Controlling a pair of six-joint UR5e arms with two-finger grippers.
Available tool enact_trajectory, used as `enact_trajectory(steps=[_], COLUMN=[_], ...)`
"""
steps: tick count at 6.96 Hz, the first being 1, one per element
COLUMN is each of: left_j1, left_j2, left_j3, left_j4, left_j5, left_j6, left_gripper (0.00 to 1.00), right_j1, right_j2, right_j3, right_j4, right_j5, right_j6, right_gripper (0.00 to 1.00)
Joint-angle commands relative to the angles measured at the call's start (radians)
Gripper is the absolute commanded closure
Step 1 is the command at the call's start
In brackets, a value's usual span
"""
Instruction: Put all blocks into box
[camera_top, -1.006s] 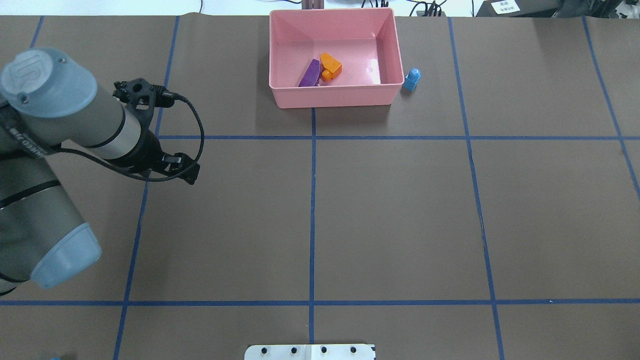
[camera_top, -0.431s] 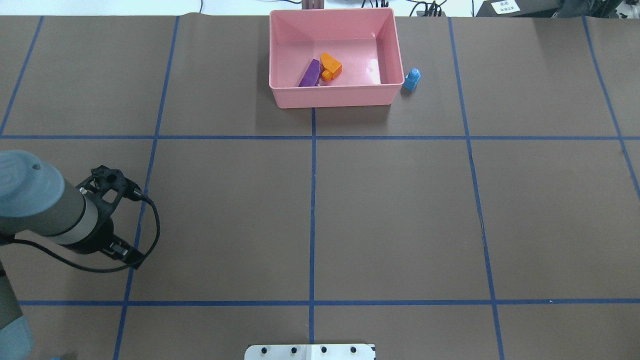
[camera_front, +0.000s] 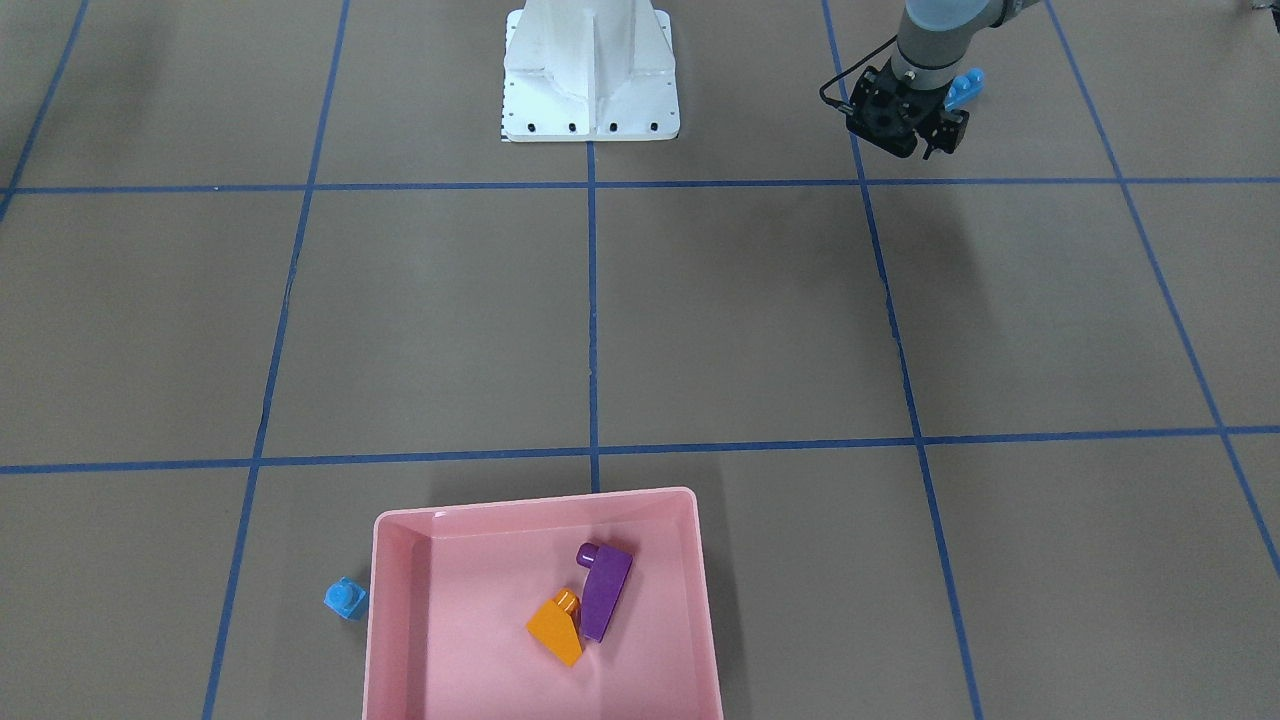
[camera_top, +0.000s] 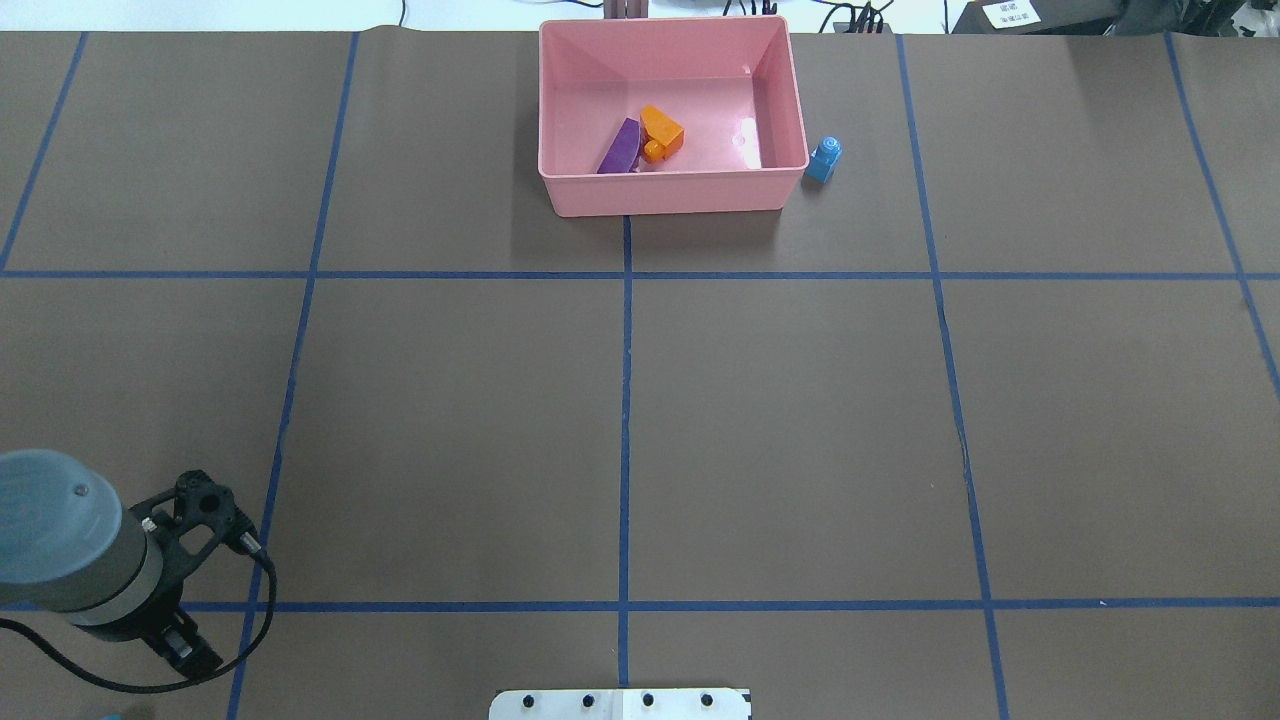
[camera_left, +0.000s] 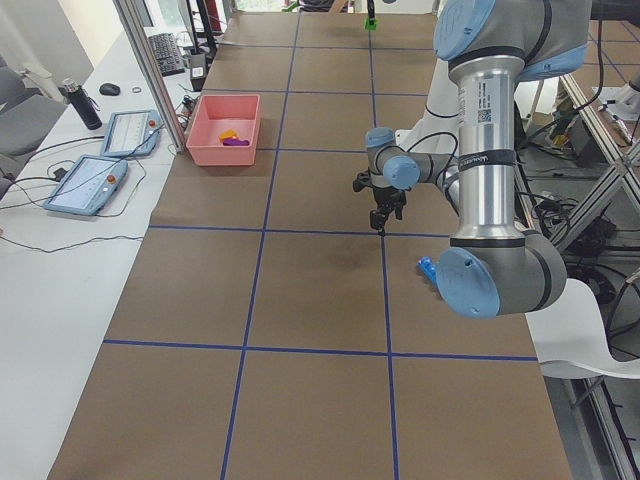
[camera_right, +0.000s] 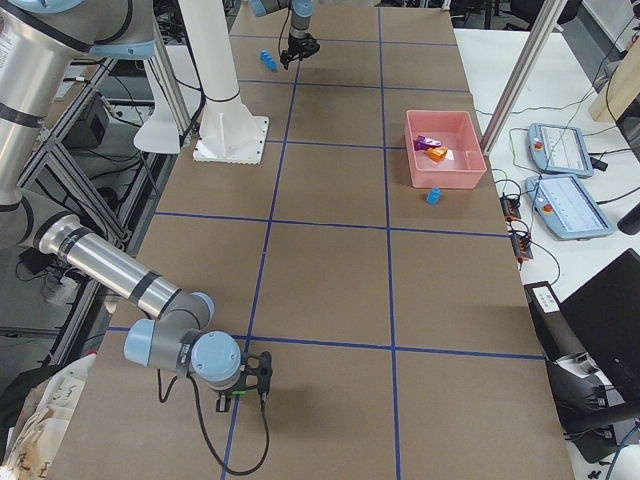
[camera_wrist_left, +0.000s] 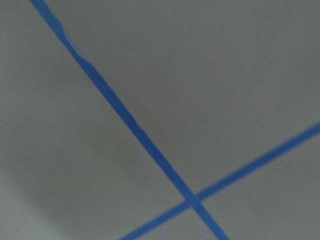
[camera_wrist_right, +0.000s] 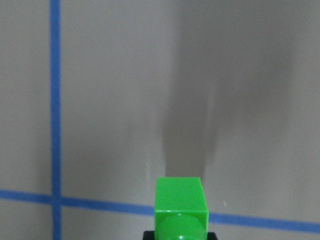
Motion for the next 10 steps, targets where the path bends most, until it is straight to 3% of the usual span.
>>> enact_trajectory(steps=[1, 3, 5, 8, 9, 10], left_j1=[0.104, 0.178, 0.222, 0.301, 0.302, 0.302], left_j2=[0.08, 0.141, 0.145, 0.134, 0.135, 0.135], left_j3=[-0.012, -0.009, 0.01, 0.063, 0.066, 0.069], left_j4=[0.002, 0.0, -0.005, -0.018, -0.018, -0.017], left_j5=[0.041, 0.046, 0.046, 0.046, 0.048, 0.048], left_j6=[0.002, -0.006, -0.026, -0.081, -0.08, -0.08], left_gripper=[0.0, 0.0, 0.0, 0.0, 0.01, 0.01], right_j1=[-0.024, -0.086, -0.294, -0.483, -0.506, -0.547], right_j2=[0.253, 0.607, 0.859, 1.232, 1.301, 1.346], right_j3=[0.077, 0.078, 0.052, -0.194, -0.275, -0.352], right_j4=[-0.148, -0.383, -0.39, -0.371, -0.359, -0.256], right_j5=[0.065, 0.069, 0.053, -0.033, -0.056, -0.09], right_j6=[0.163, 0.307, 0.666, 0.924, 0.964, 1.037], right_gripper=[1.0, 1.0, 1.0, 1.0, 1.0, 1.0])
